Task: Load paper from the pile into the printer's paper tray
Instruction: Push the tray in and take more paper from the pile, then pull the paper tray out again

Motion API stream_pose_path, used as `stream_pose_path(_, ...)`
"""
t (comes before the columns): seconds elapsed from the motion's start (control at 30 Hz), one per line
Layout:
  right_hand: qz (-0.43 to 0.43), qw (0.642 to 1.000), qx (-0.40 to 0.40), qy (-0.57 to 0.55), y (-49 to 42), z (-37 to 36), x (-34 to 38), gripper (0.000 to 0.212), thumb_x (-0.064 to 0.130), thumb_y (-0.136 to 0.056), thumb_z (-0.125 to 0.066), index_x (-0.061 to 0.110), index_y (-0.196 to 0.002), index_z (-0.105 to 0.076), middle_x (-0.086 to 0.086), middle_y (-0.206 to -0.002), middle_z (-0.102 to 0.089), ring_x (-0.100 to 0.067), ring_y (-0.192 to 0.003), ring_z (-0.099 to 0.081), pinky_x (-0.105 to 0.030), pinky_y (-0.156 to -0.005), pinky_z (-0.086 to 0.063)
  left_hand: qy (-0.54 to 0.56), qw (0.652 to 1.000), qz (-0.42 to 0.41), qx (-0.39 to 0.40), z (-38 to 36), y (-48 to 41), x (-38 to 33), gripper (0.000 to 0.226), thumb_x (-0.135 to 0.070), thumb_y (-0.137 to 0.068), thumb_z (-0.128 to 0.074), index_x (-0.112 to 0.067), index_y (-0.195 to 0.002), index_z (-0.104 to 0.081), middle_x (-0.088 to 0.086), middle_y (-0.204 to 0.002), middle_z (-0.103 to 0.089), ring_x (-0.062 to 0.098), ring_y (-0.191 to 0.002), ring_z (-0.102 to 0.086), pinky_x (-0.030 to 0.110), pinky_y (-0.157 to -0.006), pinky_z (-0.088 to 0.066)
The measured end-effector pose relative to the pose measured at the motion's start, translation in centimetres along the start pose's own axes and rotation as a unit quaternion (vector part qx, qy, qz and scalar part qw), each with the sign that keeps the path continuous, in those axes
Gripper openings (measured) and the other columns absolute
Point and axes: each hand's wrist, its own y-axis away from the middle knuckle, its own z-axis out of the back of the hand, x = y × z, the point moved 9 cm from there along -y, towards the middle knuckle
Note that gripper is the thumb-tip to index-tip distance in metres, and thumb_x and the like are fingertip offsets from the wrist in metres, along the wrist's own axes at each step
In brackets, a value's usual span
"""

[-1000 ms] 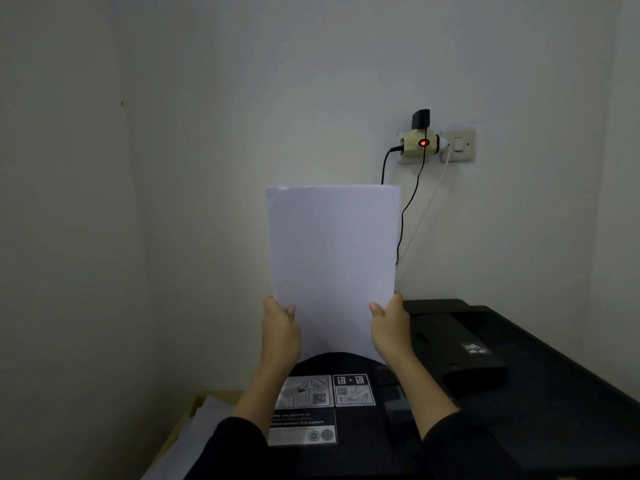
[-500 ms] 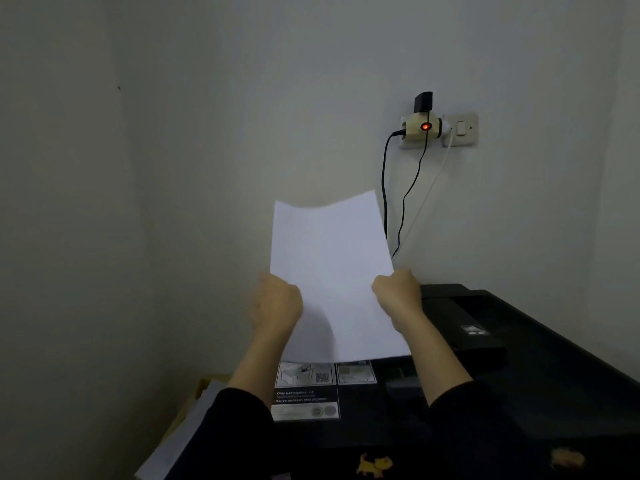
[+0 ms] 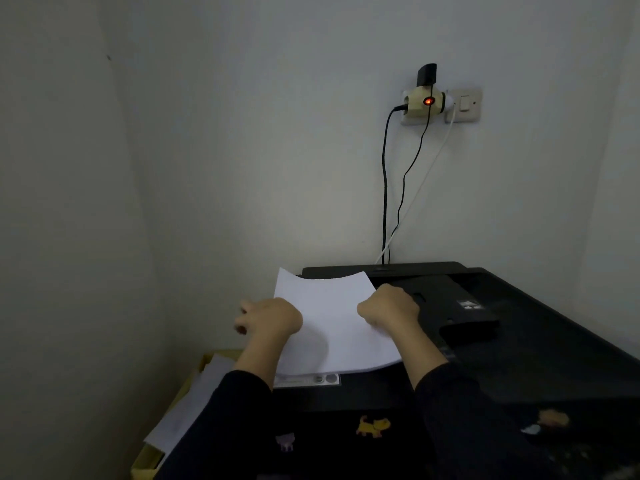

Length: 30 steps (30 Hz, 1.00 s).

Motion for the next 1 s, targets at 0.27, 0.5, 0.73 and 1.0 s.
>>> stream_pose_path(0.27,0.079,0.992,-0.076,-0.065,1.8,2.4,0.3,0.030,0.013,-0.085,-0.049,0.002,-0.113,-0.053,-0.018,-0.118,-0.055,-0.035,-0.107,-0.053,-0.040,-0.084,-0.048,0.107,0.984,-0.052,-0.134,1.6,1.8,-1.8,0.051,-0.022,-0.093,-0.048,-0.004,-0.138,-0.034,0.016,-0.144,-0.036,0.032,-0.132,-0.032,0.049,-0.107,-0.034)
stream_pose_path(0.5,0.172,0.941,-0.225,-0.183,7.6,6.7,-2.3,0.043,0.002,-0.091,-0.044,0.005,-0.134,-0.046,-0.014,-0.127,-0.054,-0.026,-0.126,-0.039,-0.031,-0.099,-0.038,0.300,0.858,-0.240,-0.341,2.9,10.8,-5.4,0.048,-0.015,-0.091,-0.053,-0.003,-0.136,-0.042,0.014,-0.136,-0.047,0.030,-0.126,-0.040,0.038,-0.104,-0.040)
stream_pose_path(0.73,0.193,0.863,-0.388,-0.260,14.9,6.9,-11.7,0.031,-0.002,-0.086,-0.052,-0.002,-0.115,-0.061,-0.017,-0.110,-0.064,-0.028,-0.111,-0.055,-0.022,-0.089,-0.043,0.371,0.797,-0.313,-0.360,-2.3,19.9,-7.1,0.040,-0.021,-0.089,-0.049,-0.001,-0.123,-0.052,0.015,-0.129,-0.052,0.019,-0.124,-0.038,0.014,-0.105,-0.027)
stream_pose_path(1.0,0.131,0.885,-0.357,-0.267,18.5,0.5,-22.0,0.033,-0.010,-0.081,-0.055,0.000,-0.113,-0.057,-0.017,-0.126,-0.046,-0.022,-0.117,-0.050,-0.018,-0.100,-0.041,0.389,0.838,-0.324,-0.203,-17.8,25.4,-6.3,0.013,-0.020,-0.091,-0.051,-0.023,-0.103,-0.047,-0.007,-0.109,-0.050,0.001,-0.108,-0.038,0.014,-0.096,-0.036)
